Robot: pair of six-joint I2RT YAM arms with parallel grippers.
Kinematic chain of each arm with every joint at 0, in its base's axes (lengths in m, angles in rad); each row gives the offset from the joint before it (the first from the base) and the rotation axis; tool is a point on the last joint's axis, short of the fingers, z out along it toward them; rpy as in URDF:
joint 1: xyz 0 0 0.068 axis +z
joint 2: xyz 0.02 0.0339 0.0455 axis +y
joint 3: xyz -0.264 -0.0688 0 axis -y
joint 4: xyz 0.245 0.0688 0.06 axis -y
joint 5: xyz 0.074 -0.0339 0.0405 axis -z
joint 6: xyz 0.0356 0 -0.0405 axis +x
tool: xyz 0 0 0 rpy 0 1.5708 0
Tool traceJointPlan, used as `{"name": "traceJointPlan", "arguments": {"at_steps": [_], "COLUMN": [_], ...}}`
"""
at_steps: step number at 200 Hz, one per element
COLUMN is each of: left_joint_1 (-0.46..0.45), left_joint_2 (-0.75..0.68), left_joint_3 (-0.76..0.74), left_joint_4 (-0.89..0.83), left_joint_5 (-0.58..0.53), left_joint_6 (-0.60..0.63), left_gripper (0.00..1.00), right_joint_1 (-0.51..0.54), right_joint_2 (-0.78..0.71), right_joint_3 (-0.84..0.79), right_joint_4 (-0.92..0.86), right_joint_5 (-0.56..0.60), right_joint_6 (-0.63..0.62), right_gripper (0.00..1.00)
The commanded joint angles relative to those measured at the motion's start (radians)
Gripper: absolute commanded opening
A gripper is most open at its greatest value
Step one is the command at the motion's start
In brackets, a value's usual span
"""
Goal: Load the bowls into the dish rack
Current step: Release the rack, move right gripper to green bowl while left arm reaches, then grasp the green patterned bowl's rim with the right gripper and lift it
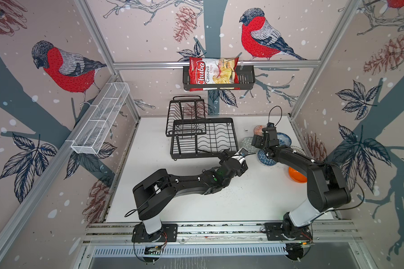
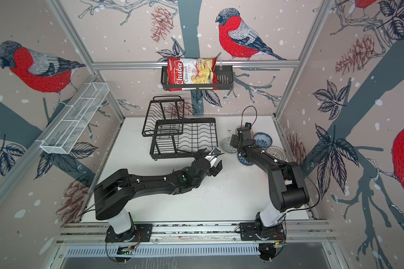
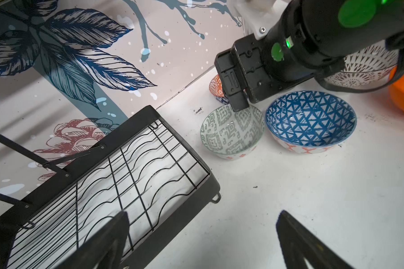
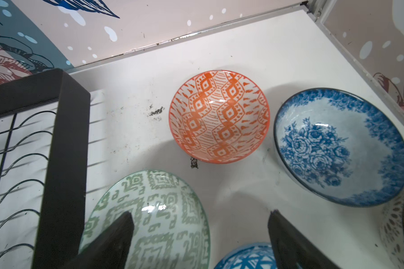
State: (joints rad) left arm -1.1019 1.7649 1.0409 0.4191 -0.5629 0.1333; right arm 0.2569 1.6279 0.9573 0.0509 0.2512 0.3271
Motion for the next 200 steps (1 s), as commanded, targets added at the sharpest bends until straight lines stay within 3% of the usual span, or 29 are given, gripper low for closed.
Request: {"name": "traceJointPlan", "arguments": {"at_steps": [1,33,82,200], "left_joint_1": [-0.008,-0.009,-0.009,-0.009], "left_joint_2": [0.029,0.009,0.023,-0.016], "left_joint_3": [0.03,-0.051,-0.086,-0.124], "left_joint_4": [-0.094,-0.012,0.008,0.029], "left_joint_5": [-0.024,-0.008,0.018,0.014], "left_joint_6": [0.002,0.0,0.003,-0.027], "left_gripper": [0.98,0.98,0.98,0.98], "right_joint_1": [-0.008,-0.013,-0.016,-0.027], "right_joint_2": [0.018,0.065,0.1,0.193], "right_joint_3": [0.011,0.028,0.043,0.077], "right_joint_4": [0.01,0.014,-0.003,-0.019], "right_joint_5": [-0.054,-0.093,-0.068,-0.098], "right_joint_6": [-0.016,-0.025,-0.034,-0.016], "right_gripper": [0.8,0.64,0.49,0.35]}}
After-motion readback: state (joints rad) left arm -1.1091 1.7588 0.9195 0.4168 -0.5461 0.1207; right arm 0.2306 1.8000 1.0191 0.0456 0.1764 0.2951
